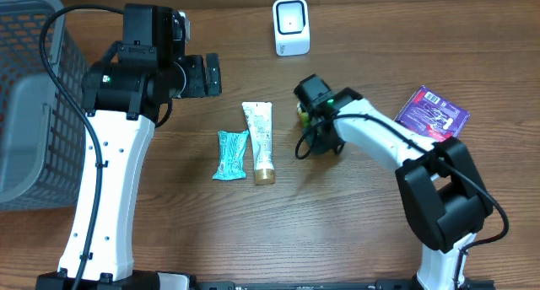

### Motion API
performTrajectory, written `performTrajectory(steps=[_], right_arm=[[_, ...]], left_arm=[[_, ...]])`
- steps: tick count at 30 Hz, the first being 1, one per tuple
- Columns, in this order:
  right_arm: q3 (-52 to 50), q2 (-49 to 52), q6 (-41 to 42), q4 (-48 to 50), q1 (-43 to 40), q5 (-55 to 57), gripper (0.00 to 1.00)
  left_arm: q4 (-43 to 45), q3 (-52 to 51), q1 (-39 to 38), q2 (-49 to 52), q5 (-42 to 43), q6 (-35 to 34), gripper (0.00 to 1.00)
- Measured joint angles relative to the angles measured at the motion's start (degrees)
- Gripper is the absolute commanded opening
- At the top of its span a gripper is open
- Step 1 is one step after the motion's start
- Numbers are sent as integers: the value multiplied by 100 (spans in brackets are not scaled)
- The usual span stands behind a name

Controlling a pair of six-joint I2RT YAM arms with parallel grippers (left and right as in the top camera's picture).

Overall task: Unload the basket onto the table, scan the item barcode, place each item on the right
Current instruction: 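Lift the green tea pouch with the right gripper toward the scanner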

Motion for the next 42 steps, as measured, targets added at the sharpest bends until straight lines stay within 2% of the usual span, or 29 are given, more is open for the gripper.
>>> performTrajectory(steps=[3, 5, 9, 11, 12, 16, 22, 28, 30, 33, 34, 40, 42], right_arm=[[26, 0, -116, -96, -164, -127, 28], [79, 0, -271, -214, -210, -269, 35], [168, 0, -621, -468, -199, -431, 71], [208, 0, -754, -485, -170, -404, 93], [249, 0, -804, -487, -170, -374, 100], [662, 7, -970, -341, -166, -306, 100], [1071, 7, -1005, 647, -173, -323, 100], [1071, 326, -999, 817, -179, -323, 100], [1071, 525, -957, 802, -214, -326, 97], [1071, 721, -824, 787, -337, -334, 84], [1071, 739, -765, 785, -387, -332, 75], [1071, 739, -522, 776, -553, -509, 53], [1071, 739, -481, 754, -538, -531, 41]], left_arm=[[0, 0, 0, 0, 0, 0, 99], [0, 0, 0, 0, 0, 0, 100], [0, 0, 0, 0, 0, 0, 100], [0, 0, 0, 0, 0, 0, 100], [-2, 0, 0, 0, 0, 0, 100], [0, 0, 0, 0, 0, 0, 100], [0, 0, 0, 0, 0, 0, 100], [0, 0, 0, 0, 0, 0, 100], [0, 0, 0, 0, 0, 0, 100], [0, 0, 0, 0, 0, 0, 100], [0, 0, 0, 0, 0, 0, 99], [0, 0, 0, 0, 0, 0, 100], [0, 0, 0, 0, 0, 0, 100]])
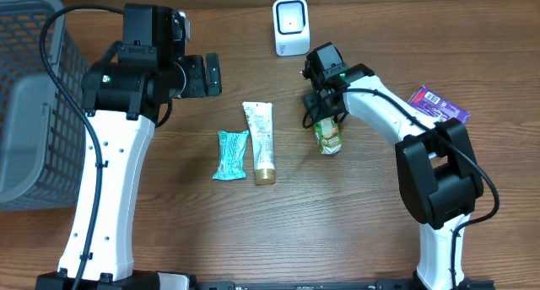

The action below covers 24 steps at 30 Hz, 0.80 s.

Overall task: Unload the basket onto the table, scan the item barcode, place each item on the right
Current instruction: 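Lift the green tea pouch with the right gripper toward the scanner, then hold the green tea pouch in front of the white scanner with the right gripper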

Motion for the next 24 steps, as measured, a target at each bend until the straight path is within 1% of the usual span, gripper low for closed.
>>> performTrajectory(steps=[4, 6, 10, 16, 20, 24], right_arm=[[2, 0, 9, -101, 48, -66, 14], [24, -2, 22, -175, 111, -55, 8], [197, -11, 170, -431, 151, -72, 4], [603, -11, 752, -1032, 83, -542, 4], [909, -11, 1373, -1047, -254, -1508, 4], [933, -11, 1794, -778, -920, -3005, 4]], left_arm=[[0, 0, 0, 0, 0, 0, 100], [0, 0, 0, 0, 0, 0, 100], [0, 0, 0, 0, 0, 0, 100], [0, 0, 0, 0, 0, 0, 100], [0, 0, 0, 0, 0, 0, 100], [0, 0, 0, 0, 0, 0, 100]])
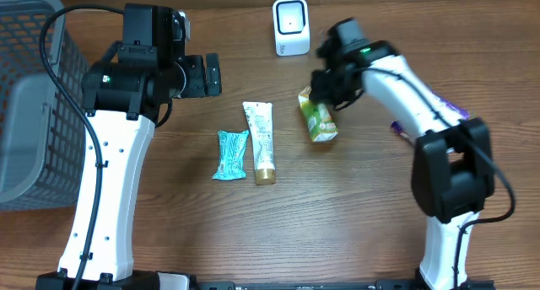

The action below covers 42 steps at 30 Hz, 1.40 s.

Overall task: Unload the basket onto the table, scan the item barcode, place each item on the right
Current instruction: 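Hold the green tea pouch in front of the white scanner with the right gripper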

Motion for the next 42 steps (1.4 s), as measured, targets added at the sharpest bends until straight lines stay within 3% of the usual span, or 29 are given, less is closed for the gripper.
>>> performTrajectory(steps=[10, 14, 24, 29, 34, 38, 42], right_arm=[[0, -125, 1287, 1290, -1329, -3362, 4], [-2, -474, 1937, 2124, -1392, -3862, 4], [28, -1600, 4127, 5403, -1386, -4190, 4], [35, -1779, 4476, 5473, -1375, -3985, 4], [37, -1775, 4113, 4970, -1237, -3051, 4], [70, -1775, 3136, 3766, -826, -1578, 4], [107, -1755, 1624, 3047, -24, 688, 4]], left_arm=[[-2, 0, 0, 0, 0, 0, 100], [-2, 0, 0, 0, 0, 0, 100], [2, 0, 0, 0, 0, 0, 100], [0, 0, 0, 0, 0, 0, 99], [-4, 0, 0, 0, 2, 0, 100], [2, 0, 0, 0, -2, 0, 100], [-2, 0, 0, 0, 0, 0, 100]])
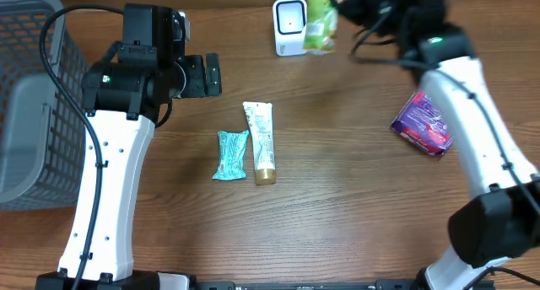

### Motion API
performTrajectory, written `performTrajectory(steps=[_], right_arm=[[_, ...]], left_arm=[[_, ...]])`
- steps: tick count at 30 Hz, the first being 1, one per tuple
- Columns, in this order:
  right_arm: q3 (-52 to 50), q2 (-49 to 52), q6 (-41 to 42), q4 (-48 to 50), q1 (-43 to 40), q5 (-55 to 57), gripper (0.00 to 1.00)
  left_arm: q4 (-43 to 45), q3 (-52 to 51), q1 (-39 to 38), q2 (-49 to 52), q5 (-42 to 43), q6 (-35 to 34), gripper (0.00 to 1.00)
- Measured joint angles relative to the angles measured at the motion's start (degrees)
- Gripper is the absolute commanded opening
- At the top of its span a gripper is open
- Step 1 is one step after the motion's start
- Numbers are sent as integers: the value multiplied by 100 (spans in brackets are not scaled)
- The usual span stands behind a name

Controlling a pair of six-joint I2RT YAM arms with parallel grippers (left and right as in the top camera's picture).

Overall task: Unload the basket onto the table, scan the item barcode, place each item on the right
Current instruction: 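Hold the green tea pouch in front of the white scanner with the right gripper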

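A green pouch (319,20) hangs in the air right beside the white barcode scanner (289,27) at the back of the table. My right gripper (336,3) is shut on the pouch's right side, the arm raised high and close to the overhead camera. My left gripper (205,75) hovers over the table to the left of the scanner, jaws apart with nothing between them.
A cream tube (261,141) and a teal packet (230,154) lie side by side mid-table. A purple packet (426,121) lies at the right. A grey mesh basket (34,96) stands at the left edge.
My right gripper has carried the green pouch from low over the table right of the tube up and back to beside the scanner. The purple packet shows fully again. The left arm is unchanged.
My right gripper was down at the green pouch, right of the tube. Then the pouch showed below the gripper, then tilted and held over the table nearer the scanner. Now it is held raised beside the scanner. The left arm stayed put throughout.
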Motion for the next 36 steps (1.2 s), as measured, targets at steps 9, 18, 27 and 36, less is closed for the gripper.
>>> performTrajectory(steps=[9, 18, 27, 36], right_arm=[[203, 402, -4048, 1912, 1976, 4240, 4], [284, 1886, -7608, 4048, 1912, 5508, 4], [280, 3005, -9259, 4520, 1808, 5045, 4], [280, 3458, -9519, 4929, 1609, 4454, 4]], left_arm=[[2, 0, 0, 0, 0, 0, 100], [4, 0, 0, 0, 0, 0, 100], [2, 0, 0, 0, 0, 0, 100], [2, 0, 0, 0, 0, 0, 100]])
